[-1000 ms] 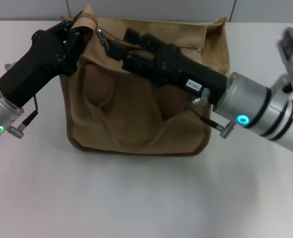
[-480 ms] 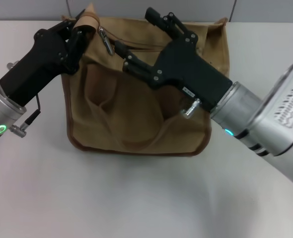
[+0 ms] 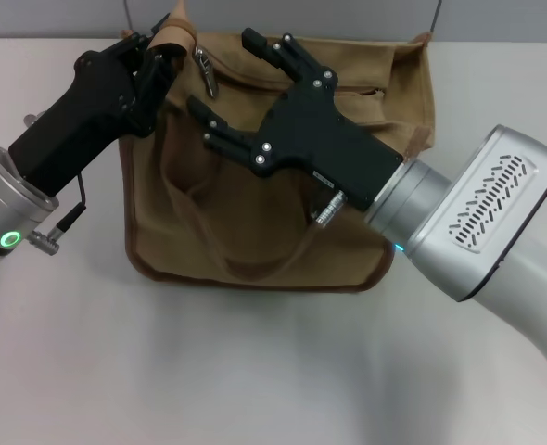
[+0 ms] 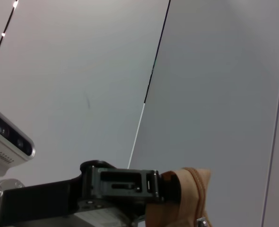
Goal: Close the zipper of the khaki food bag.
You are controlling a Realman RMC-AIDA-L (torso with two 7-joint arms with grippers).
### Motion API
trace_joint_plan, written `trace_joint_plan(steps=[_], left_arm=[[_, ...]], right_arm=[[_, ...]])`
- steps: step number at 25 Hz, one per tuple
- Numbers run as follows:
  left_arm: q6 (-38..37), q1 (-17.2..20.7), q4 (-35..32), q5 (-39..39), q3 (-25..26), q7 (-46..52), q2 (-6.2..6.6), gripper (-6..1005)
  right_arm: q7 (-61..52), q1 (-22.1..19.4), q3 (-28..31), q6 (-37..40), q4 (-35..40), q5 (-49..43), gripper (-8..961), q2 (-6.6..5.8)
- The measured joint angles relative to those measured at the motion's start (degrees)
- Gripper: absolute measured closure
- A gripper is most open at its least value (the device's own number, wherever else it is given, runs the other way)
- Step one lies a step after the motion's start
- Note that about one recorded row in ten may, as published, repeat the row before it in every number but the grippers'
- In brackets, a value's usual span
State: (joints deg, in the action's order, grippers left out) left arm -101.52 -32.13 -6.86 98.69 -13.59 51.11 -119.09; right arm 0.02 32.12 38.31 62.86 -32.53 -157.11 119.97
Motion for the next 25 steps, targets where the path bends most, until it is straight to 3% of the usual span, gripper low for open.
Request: trace_joint_plan(steps=[25], left_arm=[[1.5,-0.1,0.2,-0.1,0.0,-0.4,-0.03,947]], right_arm=[[2.0,0.4,-0.3,0.0,-0.1,5.6,126,0.0]])
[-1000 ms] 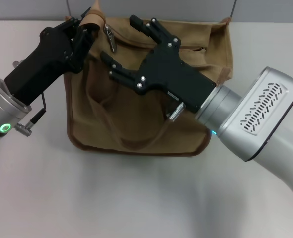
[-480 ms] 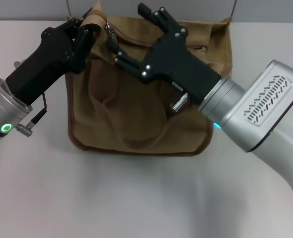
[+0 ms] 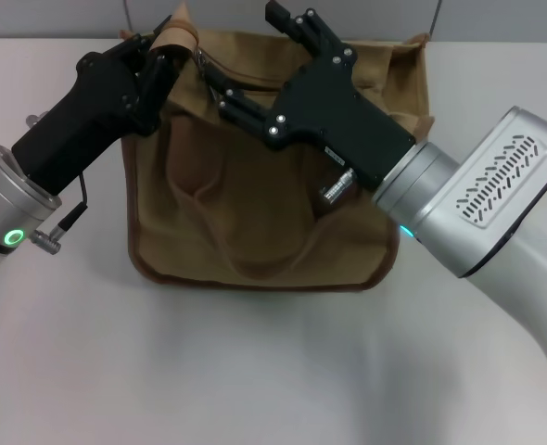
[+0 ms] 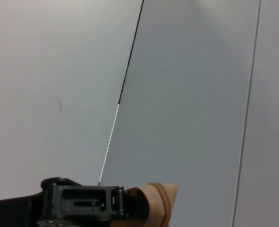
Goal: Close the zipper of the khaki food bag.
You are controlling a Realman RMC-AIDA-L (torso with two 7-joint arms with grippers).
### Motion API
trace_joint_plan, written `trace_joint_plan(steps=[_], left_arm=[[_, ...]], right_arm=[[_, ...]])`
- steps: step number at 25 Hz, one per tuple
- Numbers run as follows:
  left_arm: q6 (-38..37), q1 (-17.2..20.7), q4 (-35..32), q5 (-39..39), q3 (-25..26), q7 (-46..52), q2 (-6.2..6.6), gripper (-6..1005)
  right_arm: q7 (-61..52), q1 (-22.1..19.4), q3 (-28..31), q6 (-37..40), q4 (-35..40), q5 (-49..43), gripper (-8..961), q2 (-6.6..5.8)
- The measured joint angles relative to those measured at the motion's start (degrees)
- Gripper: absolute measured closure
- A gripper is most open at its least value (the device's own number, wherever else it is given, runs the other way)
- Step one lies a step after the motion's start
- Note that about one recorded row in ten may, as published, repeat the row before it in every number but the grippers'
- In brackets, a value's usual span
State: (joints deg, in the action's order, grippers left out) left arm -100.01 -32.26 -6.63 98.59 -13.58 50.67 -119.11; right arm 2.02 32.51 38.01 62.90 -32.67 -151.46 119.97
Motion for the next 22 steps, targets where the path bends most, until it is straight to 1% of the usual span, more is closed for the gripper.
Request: trace_joint_plan(steps=[9,13,18,22], left_arm=[[0.3,-0.1,0.6,0.0,0.3,-0.1,-0.06,948],[0.3,-0.1,0.6,0.0,0.3,-0.1,-0.07,949],[0.3,-0.1,0.8,0.0,0.3,-0.1,-0.07,949],[0.3,-0.2,0.9,0.0,0.3,-0.1,-0.07,949]], right_arm=[[1.9,0.0,-0.2,-0.3,-0.1,0.0,127,0.0],[2.4,-0.1,-2.1,-0.1,-0.1,0.0,128,0.0],[2.7,-0.3,-2.5,-1.4,-0.7,0.2,128,0.0],[2.3,-0.1,-2.6,-2.1,-0.8,0.2,197,0.0]])
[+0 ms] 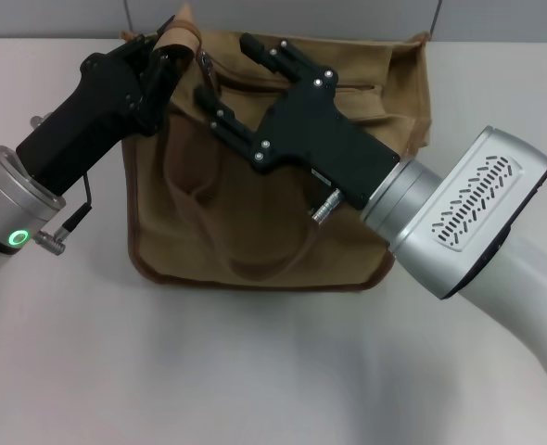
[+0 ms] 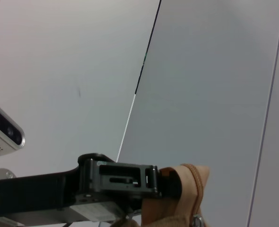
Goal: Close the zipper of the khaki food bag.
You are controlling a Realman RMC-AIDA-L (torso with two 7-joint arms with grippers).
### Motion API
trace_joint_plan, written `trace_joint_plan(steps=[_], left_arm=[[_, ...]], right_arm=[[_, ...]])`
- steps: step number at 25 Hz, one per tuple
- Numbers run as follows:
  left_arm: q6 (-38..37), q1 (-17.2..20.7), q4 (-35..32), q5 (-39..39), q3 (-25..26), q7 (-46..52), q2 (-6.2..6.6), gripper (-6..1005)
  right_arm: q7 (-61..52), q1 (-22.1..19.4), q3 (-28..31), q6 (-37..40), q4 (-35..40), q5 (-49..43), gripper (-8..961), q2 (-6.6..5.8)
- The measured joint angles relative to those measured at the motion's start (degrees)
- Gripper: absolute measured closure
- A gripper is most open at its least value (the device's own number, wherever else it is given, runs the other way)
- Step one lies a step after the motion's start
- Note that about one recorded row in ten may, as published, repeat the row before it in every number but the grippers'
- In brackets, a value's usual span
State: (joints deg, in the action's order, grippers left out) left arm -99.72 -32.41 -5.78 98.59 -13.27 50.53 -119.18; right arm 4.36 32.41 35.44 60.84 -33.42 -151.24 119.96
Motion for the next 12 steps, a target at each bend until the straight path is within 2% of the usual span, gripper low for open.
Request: trace_joint_plan(steps=[6,12], left_arm=[[0.1,-0.2,0.0,0.0,0.0,0.0,0.0,950],[0.2,-0.4,0.0,-0.1,0.0,0.0,0.0,950]], right_arm=[[-0.1,0.0,0.0,0.1,0.1,0.0,301,0.0],[-0.2,0.1,0.6,-0.2,0.0,0.0,549,0.0]])
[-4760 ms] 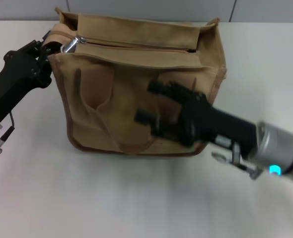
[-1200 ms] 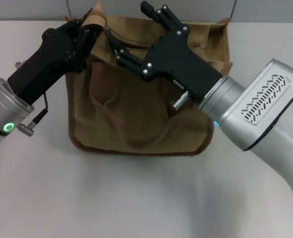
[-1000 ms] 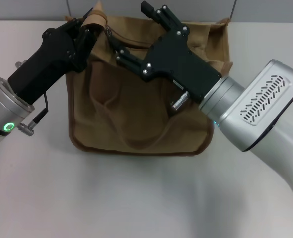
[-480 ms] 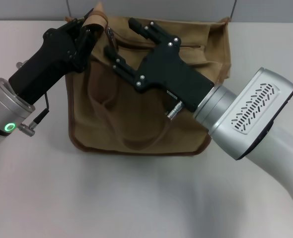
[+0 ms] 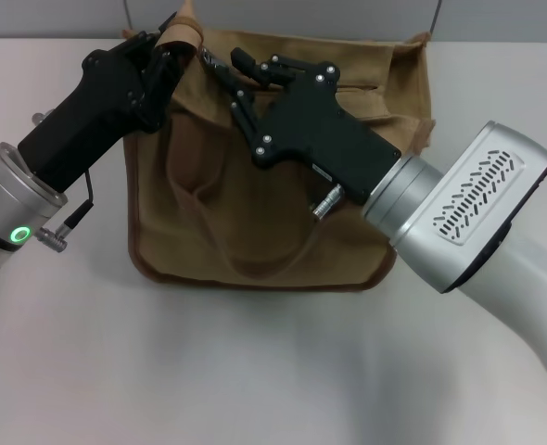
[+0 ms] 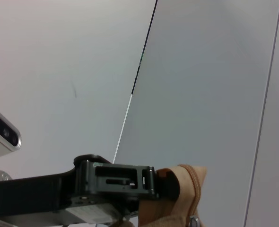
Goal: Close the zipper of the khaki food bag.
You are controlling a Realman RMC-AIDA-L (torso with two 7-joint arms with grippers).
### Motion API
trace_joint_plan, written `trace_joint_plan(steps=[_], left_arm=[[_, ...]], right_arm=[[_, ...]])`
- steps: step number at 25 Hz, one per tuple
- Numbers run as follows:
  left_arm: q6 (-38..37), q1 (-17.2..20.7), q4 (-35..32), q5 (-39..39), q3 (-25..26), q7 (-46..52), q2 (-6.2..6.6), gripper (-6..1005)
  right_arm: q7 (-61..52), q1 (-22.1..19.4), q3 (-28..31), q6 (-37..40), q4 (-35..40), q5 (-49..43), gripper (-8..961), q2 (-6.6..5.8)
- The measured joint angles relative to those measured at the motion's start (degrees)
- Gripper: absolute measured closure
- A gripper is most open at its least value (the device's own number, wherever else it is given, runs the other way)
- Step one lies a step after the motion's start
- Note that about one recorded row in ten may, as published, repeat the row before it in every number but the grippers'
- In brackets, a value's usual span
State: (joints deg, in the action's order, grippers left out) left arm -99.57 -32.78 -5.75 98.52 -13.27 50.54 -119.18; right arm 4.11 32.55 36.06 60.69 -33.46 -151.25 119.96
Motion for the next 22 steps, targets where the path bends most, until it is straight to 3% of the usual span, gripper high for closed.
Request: trace_joint_plan(steps=[5,11,22], left_arm=[[0.0,0.0,0.3,0.0,0.1,0.0,0.0,951],[0.0,0.0,0.3,0.0,0.1,0.0,0.0,951],[0.0,0.0,0.4,0.0,0.1,0.0,0.0,952]], right_arm=[[0.0,0.6,-0.3,-0.2,0.0,0.0,793,0.0],[-0.1,0.7,0.4,-0.7,0.2,1.1,891,0.0],[0.8,1.6,-0.3,-1.6,0.3,2.7,879,0.0]])
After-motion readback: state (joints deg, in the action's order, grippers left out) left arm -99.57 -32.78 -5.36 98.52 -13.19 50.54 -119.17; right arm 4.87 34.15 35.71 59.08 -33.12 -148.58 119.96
